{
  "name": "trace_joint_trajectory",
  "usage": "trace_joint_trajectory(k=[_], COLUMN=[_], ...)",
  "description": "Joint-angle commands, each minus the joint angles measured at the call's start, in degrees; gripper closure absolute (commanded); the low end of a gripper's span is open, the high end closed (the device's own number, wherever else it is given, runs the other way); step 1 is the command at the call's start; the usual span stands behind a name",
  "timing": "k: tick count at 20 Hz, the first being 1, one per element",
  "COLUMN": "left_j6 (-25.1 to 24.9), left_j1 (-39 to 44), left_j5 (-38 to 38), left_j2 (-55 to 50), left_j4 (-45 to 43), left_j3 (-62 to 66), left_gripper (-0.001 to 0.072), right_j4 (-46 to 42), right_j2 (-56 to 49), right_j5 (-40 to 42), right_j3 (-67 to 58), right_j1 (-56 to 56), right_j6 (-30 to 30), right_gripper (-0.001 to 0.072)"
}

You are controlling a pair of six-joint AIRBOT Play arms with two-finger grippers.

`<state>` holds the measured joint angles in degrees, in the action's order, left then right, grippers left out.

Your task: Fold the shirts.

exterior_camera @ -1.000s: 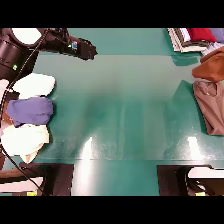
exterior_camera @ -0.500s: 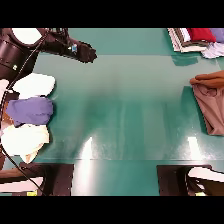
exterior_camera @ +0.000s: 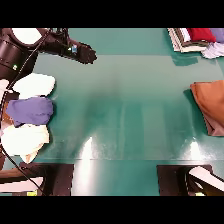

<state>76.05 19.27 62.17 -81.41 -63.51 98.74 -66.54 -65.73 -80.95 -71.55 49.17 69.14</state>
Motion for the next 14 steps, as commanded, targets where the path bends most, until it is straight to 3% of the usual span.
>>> trace_joint_trajectory(k=[1, 4, 8, 10, 12, 14], left_j6=[0.0, 0.0, 0.0, 0.1, 0.1, 0.1], left_j1=[0.0, 0.0, 0.0, 0.0, 0.0, 0.0], left_j5=[0.9, 1.8, 2.1, 3.9, 3.3, 1.9], left_j2=[0.0, 0.0, 0.0, 0.0, 0.0, 0.0], left_j4=[0.0, 0.0, -0.2, -0.1, -0.1, -0.1], left_j3=[0.0, 0.0, 0.0, 0.0, 0.0, 0.0], left_gripper=[0.0681, 0.0681, 0.0681, 0.0681, 0.0681, 0.0681], right_j4=[-3.6, -0.8, 15.7, 19.0, 18.8, 18.8], right_j2=[1.9, 1.9, 1.9, 1.9, 1.9, 1.9], right_j5=[-2.4, -4.0, -5.8, -5.0, -4.0, -3.0], right_j3=[5.2, 4.3, 3.4, 3.4, 3.4, 3.4], right_j1=[4.7, 4.8, -2.4, -9.2, -16.5, -23.0], right_j6=[5.6, 8.0, 8.0, 7.9, 7.9, 7.8], right_gripper=[0.0220, 0.0223, 0.0225, 0.0237, 0.0356, 0.0588])
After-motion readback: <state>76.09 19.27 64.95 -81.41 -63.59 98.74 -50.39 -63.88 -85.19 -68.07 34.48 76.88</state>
